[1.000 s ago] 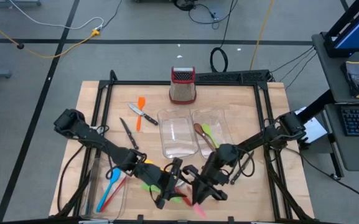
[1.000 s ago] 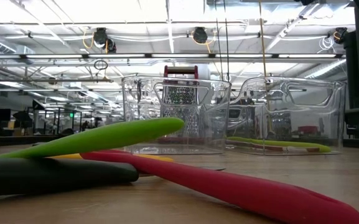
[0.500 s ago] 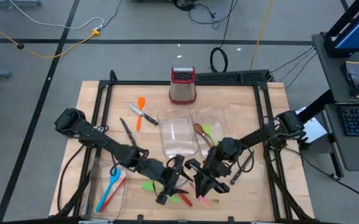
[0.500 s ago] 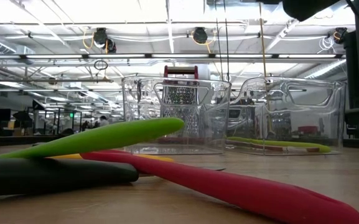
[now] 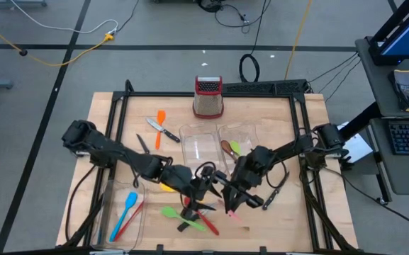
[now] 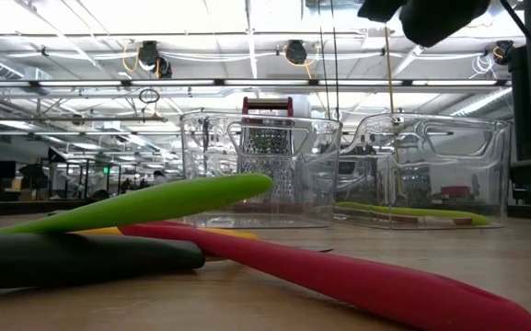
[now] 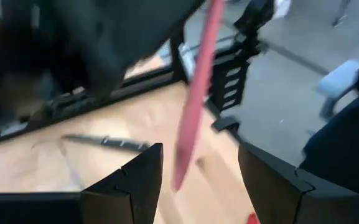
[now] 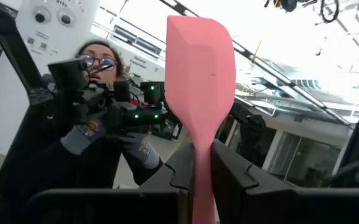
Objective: Pick & Place Kitchen Items
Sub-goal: Put the pink spatula into the left transparent bin
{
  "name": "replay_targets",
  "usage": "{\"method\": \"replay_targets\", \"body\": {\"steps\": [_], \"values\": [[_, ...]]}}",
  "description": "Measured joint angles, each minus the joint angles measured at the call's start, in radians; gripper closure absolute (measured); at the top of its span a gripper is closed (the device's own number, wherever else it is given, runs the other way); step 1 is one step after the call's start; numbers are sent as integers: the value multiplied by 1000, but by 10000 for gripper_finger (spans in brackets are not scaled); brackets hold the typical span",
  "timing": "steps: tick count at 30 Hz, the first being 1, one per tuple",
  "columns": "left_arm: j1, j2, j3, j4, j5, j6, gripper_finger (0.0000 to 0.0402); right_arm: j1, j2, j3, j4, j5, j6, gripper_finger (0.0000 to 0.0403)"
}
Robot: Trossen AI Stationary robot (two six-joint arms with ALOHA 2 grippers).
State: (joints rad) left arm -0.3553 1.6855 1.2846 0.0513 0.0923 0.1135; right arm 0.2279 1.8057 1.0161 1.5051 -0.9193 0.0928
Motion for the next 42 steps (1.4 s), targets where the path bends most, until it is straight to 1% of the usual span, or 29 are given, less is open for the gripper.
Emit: {"method": "replay_targets", "body": {"steps": [2, 5, 10, 14, 19, 21, 26, 32, 35, 42], "values": [[17, -2, 2, 2, 45, -1, 188, -6, 0, -15, 18, 3, 4, 381], [39, 2, 1, -7, 76, -4, 188, -16, 0, -41, 58, 22, 26, 381], [69, 2, 1, -9, 151, -7, 188, -25, -1, -51, 59, 36, 34, 381], [79, 2, 1, -20, 173, -4, 188, -32, -1, -51, 60, 50, 50, 381], [88, 2, 1, -31, 174, -62, 188, -50, -1, -51, 61, 52, 89, 381], [94, -5, 1, -43, 193, -88, 188, -54, -1, -51, 60, 52, 105, 381], [117, -14, 1, -49, 287, -153, 188, -63, -2, -51, 55, 45, 101, 381], [149, -13, 1, -48, 390, -229, 188, -80, -2, -50, 42, -48, 100, 381], [173, -13, 1, -48, 475, -269, 188, -79, -2, -50, 35, -54, 93, 381], [181, -34, 1, -86, 474, -278, 188, -84, -2, -50, 33, -47, 79, 381]]}}
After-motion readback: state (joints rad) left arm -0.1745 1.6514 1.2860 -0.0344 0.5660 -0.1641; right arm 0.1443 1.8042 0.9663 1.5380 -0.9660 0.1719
